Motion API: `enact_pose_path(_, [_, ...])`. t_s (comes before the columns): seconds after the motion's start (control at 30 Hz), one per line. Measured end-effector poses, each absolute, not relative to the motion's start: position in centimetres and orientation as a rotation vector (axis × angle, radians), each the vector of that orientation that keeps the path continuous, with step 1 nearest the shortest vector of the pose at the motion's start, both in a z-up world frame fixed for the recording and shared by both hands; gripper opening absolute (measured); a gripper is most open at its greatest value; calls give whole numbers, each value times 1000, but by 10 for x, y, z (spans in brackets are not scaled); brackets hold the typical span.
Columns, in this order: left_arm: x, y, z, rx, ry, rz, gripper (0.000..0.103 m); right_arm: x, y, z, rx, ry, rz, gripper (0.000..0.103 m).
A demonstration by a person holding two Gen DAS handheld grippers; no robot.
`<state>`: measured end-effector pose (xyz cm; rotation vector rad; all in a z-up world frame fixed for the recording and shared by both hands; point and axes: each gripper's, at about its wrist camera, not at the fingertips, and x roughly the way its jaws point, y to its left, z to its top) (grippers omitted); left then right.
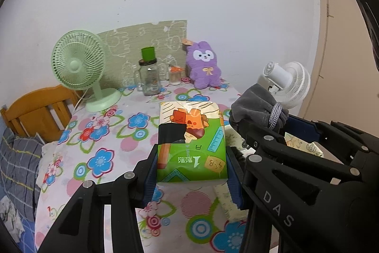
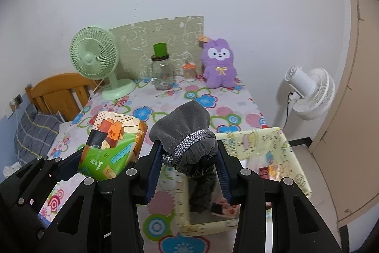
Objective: Organize soft objects
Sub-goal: 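Lift and carry the green toy box and grey pouch toward the yellow-green box, then lower the toy box with the left gripper while the right gripper lowers the pouch into the box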
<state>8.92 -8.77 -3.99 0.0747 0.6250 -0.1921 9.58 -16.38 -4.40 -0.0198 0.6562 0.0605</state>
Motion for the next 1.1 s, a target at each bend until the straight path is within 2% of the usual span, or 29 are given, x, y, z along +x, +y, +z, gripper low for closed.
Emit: enact_pose_path(1.1, [144,-186,-80,138,722,-376,52,137,-262,-84,50,748,-91,46])
